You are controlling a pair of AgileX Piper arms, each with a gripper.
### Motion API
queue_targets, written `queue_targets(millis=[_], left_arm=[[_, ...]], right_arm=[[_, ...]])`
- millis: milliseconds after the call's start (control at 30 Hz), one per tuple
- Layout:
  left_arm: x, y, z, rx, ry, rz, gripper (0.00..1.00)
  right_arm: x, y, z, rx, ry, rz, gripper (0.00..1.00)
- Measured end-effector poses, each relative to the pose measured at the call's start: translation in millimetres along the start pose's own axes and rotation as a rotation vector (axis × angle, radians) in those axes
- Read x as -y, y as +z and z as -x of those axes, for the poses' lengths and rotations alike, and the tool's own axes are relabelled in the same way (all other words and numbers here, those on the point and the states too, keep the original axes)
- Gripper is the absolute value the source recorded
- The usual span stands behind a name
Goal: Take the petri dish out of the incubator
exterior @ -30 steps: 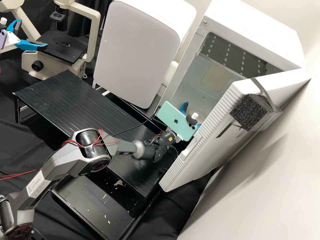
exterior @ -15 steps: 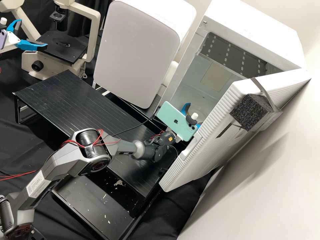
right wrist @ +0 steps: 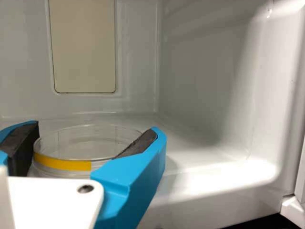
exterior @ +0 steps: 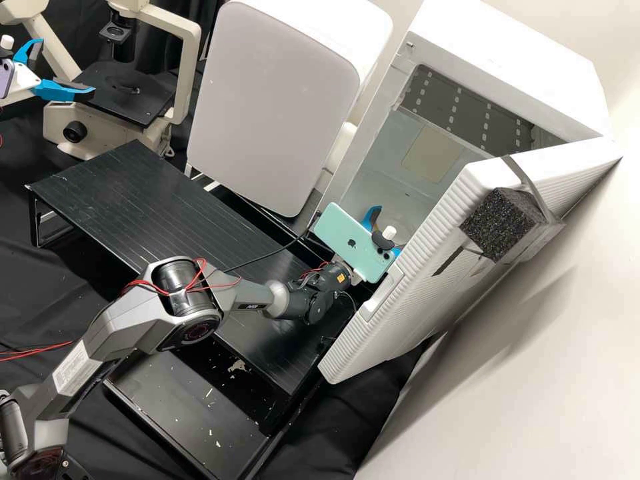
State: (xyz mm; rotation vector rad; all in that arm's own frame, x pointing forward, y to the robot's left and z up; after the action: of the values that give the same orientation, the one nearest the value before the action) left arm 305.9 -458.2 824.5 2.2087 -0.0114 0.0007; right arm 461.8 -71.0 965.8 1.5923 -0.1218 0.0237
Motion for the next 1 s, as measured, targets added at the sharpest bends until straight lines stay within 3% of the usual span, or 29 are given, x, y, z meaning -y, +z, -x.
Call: queue_targets(millis=[433,600,700,867,1000], left_arm=[[0.0,0,0,0.000,0.000,0.000,1.00],[0.0,0,0,0.000,0.000,0.000,1.00],[0.0,0,0,0.000,0.000,0.000,1.00],[0.0,0,0,0.000,0.000,0.000,1.00],[0.0,0,0,0.000,0.000,0.000,1.00]], right_arm=[[-5,-3,50,-0.064,0.021,-0.036,0.00],[-16,-4,87,-0.095,0.065,-0.090,0.00],[-18,-6,108,-0.109,0.086,-0.103,0.00],[-15,-21,144,-0.201,0.122,-0.117,0.00],[-1,-33,176,-0.231,0.115,-0.138,0.00]])
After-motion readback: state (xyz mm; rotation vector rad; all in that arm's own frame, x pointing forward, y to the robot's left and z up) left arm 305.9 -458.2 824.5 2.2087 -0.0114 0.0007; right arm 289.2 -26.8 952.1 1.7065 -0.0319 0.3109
